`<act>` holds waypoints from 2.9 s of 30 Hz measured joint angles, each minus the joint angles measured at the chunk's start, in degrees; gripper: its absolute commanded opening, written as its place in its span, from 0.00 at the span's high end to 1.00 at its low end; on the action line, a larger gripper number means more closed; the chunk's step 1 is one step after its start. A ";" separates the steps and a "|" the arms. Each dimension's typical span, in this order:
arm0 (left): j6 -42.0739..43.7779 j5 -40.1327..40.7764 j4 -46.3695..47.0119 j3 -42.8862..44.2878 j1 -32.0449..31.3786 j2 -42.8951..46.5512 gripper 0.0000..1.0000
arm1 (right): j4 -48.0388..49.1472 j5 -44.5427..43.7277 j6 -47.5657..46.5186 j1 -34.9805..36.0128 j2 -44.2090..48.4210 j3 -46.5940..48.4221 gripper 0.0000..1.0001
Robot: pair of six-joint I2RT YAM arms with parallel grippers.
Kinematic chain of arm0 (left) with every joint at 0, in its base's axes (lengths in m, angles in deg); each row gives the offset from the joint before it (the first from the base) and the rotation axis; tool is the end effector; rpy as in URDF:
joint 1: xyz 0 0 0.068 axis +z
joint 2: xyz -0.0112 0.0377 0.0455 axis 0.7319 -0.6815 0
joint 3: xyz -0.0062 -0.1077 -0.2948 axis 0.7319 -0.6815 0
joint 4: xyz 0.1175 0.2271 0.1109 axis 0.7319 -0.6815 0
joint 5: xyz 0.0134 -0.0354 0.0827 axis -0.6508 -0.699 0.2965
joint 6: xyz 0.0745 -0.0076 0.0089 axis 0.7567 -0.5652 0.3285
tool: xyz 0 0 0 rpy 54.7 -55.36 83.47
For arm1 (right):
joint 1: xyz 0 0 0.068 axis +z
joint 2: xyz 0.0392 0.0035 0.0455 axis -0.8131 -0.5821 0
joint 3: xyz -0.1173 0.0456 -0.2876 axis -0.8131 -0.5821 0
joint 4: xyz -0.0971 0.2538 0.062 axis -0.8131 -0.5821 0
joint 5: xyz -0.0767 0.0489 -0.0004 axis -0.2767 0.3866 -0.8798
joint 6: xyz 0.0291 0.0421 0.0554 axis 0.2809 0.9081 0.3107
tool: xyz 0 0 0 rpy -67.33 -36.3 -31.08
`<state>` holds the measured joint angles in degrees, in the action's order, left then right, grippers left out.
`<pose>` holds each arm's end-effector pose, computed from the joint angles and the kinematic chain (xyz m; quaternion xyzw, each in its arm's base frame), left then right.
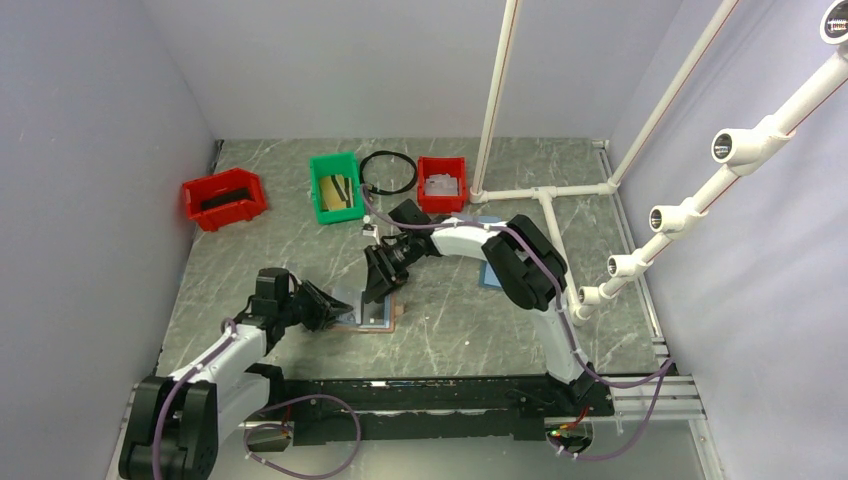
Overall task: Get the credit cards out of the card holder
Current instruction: Remove the credit card from the card holder.
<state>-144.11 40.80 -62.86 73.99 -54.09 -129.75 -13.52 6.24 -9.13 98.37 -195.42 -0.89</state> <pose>0.1618 -0.0513 0.1316 -0.3537 0.8297 -0.4024 0.1565 0.3169 0.3785 0.1358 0.3007 -0.8066 -0.5078 0.0318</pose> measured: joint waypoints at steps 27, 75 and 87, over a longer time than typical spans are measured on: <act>0.87 -6.84 29.59 -2.49 0.11 -0.13 1.00 | 23.41 12.17 22.67 -4.79 6.10 -8.92 0.51; -5.75 -3.91 42.47 0.68 -3.34 -4.83 0.85 | 31.47 12.83 33.88 -5.95 8.87 -10.03 1.00; -9.44 -4.07 44.11 -2.49 -2.32 -3.21 0.95 | 37.44 14.14 35.60 -6.45 9.33 -14.29 1.00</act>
<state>-153.55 36.74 -18.76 71.50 -56.41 -132.96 23.92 20.38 26.48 91.92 -186.08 -15.19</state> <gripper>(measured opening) 0.090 0.010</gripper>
